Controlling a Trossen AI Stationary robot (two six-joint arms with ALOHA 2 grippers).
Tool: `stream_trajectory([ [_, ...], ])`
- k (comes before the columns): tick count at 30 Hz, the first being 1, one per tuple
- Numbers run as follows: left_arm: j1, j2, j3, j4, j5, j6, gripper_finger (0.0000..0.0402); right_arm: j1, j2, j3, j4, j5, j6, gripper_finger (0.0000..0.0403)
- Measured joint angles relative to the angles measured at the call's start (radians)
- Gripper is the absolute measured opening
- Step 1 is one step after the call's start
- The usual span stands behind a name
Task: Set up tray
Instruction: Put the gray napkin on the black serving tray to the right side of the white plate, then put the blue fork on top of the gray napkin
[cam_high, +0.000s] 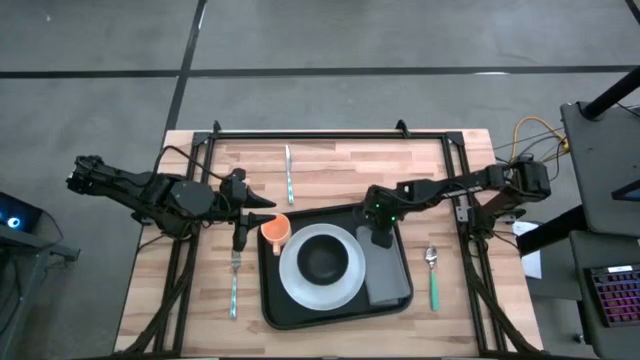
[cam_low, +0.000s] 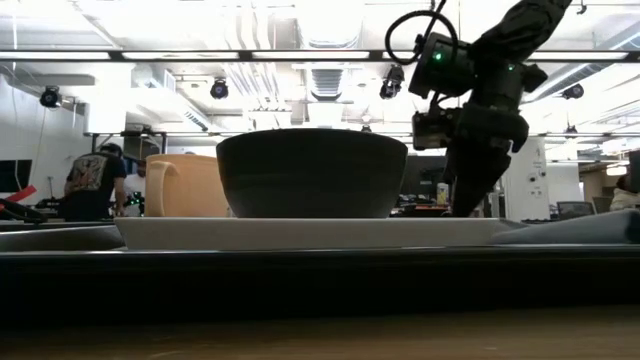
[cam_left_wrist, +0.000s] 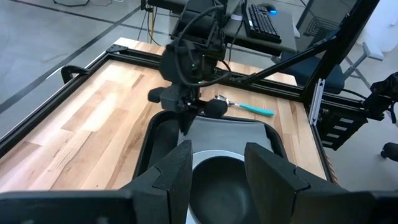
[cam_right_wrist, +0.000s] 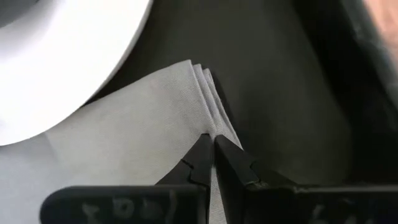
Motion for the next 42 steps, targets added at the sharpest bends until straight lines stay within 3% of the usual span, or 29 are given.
stream_trajectory([
  [6, 0.0, 0.0, 0.0, 0.0, 0.0, 0.0, 0.0128, -0.041, 0.0, 0.013, 0.004, -0.003, -0.015, 0.0008],
  [10, 0.0, 0.0, 0.0, 0.0, 0.0, 0.0, 0.0128, -0.042, -0.014, 0.05, -0.023, -0.122, -0.02, 0.0012],
  [12, 0.0, 0.0, 0.0, 0.0, 0.0, 0.0, 0.0128, -0.036, -0.035, 0.095, -0.081, -0.133, -0.022, 0.0021],
  [21, 0.0, 0.0, -0.001, -0.001, 0.001, 0.0, 0.0128, -0.036, -0.108, 0.316, -0.331, -0.025, -0.091, 0.0104],
  [28, -0.001, -0.001, -0.001, -0.027, 0.02, -0.075, 0.0128, 0.007, -0.127, 0.537, -0.526, 0.009, -0.002, 0.0141],
  [30, -0.017, -0.001, -0.001, -0.105, 0.027, -0.15, 0.0128, 0.058, -0.144, 0.589, -0.552, 0.045, 0.039, 0.0146],
  [33, -0.054, 0.0, -0.001, -0.231, 0.026, -0.38, 0.0127, 0.142, -0.183, 0.632, -0.587, 0.152, 0.127, 0.015],
  [35, -0.112, 0.007, -0.001, -0.254, -0.038, -0.532, 0.0127, 0.195, -0.212, 0.641, -0.627, 0.233, 0.198, 0.0153],
  [40, -0.34, 0.064, -0.001, -0.318, -0.403, -0.883, 0.0122, 0.315, -0.294, 0.623, -0.688, 0.346, 0.375, 0.0151],
  [42, -0.397, 0.107, -0.001, -0.352, -0.503, -1.036, 0.0112, 0.355, -0.322, 0.62, -0.704, 0.37, 0.427, 0.0149],
])
